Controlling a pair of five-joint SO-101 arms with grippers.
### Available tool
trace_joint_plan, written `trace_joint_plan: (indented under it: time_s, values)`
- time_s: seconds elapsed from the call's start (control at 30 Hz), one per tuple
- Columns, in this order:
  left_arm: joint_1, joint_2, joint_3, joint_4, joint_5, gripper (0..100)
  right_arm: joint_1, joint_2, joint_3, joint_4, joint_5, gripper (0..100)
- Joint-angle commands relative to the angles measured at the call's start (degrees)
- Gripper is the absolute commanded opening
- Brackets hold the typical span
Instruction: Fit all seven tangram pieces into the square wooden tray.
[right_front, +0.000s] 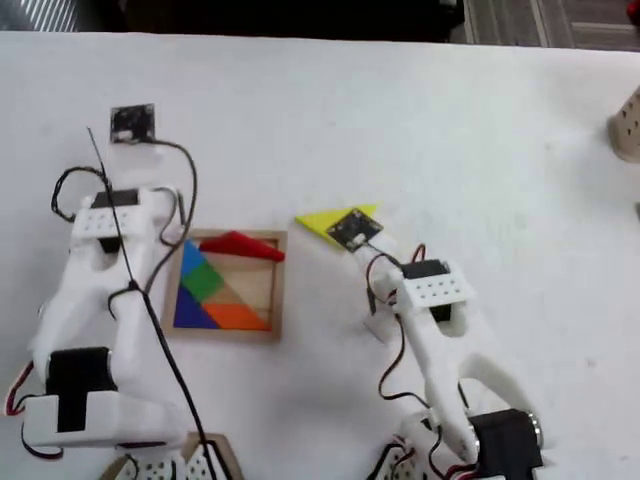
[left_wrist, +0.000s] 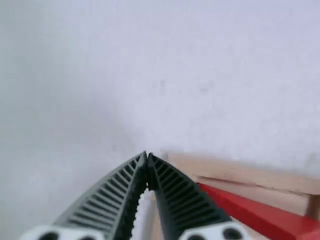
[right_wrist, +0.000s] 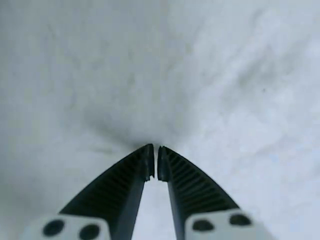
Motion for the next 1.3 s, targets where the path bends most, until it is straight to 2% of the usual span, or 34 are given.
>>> trace_joint_plan:
  time_s: [0.0, 0.13, 0.37, 0.63, 0.97, 1.27]
  values:
    - [5.4, -2.6, -7.9, 4.9, 0.3, 2, 0.8, -2.1, -0.2, -0.9, 1.0, 1.8]
    - [12.0, -2.6, -13.9, 9.3, 0.6, 2, 0.8, -2.0, -0.1, -1.0, 1.0, 1.8]
    - [17.6, 2.9, -17.8, 9.1, 0.7, 2, 0.8, -1.9, -0.1, -1.1, 1.3, 1.8]
    - [18.1, 7.3, -15.1, 12.6, 0.3, 2, 0.8, -1.7, -0.3, -1.2, 1.3, 1.8]
    - [20.4, 1.5, -3.6, 12.9, 0.5, 2, 0.8, -1.7, -0.3, -1.7, 1.3, 1.8]
    - [20.4, -6.7, -0.3, 12.9, 0.4, 2, 0.8, -1.6, -0.3, -1.9, 1.3, 1.8]
